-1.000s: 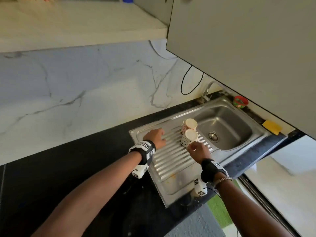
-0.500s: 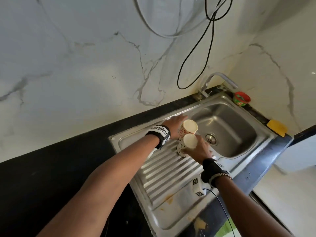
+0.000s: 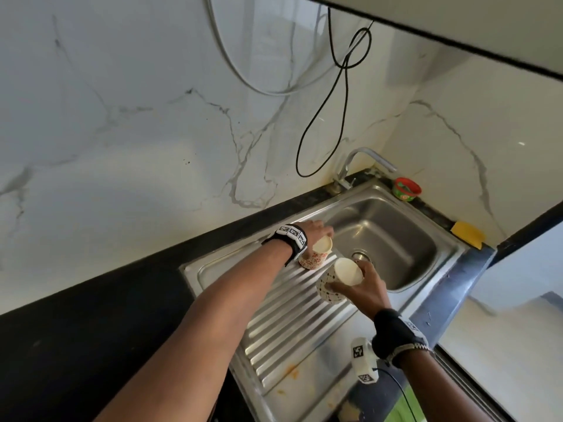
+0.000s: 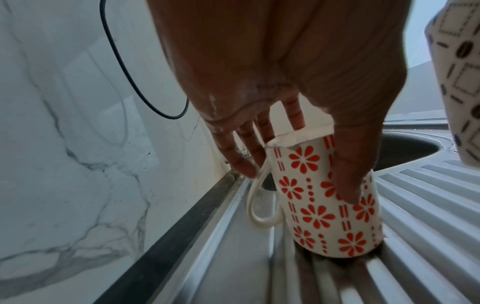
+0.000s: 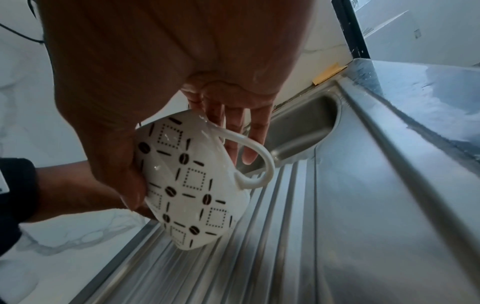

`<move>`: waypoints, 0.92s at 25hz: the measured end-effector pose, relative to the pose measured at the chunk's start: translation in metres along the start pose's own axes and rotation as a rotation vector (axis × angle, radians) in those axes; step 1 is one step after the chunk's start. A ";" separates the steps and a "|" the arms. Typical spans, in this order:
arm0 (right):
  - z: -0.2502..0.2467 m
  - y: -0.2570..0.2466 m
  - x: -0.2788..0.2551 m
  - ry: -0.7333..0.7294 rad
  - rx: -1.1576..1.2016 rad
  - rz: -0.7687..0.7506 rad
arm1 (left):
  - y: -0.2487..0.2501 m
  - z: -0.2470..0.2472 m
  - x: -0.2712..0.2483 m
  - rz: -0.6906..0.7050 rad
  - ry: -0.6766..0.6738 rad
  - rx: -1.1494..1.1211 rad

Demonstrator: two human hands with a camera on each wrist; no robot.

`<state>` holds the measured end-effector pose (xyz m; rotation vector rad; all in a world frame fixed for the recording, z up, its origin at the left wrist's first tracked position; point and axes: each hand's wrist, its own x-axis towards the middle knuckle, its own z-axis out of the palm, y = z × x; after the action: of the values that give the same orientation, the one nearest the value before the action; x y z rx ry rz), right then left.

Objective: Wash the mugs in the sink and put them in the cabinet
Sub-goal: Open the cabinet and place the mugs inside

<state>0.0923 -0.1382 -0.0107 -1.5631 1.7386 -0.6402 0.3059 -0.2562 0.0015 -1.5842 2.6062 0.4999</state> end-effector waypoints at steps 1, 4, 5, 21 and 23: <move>-0.005 -0.001 -0.003 0.014 0.006 -0.005 | 0.002 -0.002 -0.007 -0.014 0.022 -0.018; -0.023 -0.016 -0.025 0.032 0.030 -0.031 | 0.010 -0.009 -0.051 -0.127 0.159 -0.182; -0.026 -0.024 -0.036 0.019 0.046 -0.040 | 0.011 -0.012 -0.076 -0.183 0.198 -0.286; -0.029 -0.250 -0.231 -0.157 0.035 -0.567 | 0.122 -0.200 -0.547 -0.617 0.645 -0.339; -0.047 -0.293 -0.256 -0.119 0.082 -0.661 | 0.146 -0.242 -0.589 -0.668 0.717 -0.362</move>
<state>0.2495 0.0660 0.2847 -2.0751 1.0733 -0.8932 0.4868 0.2371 0.3890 -3.0475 2.1614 0.4032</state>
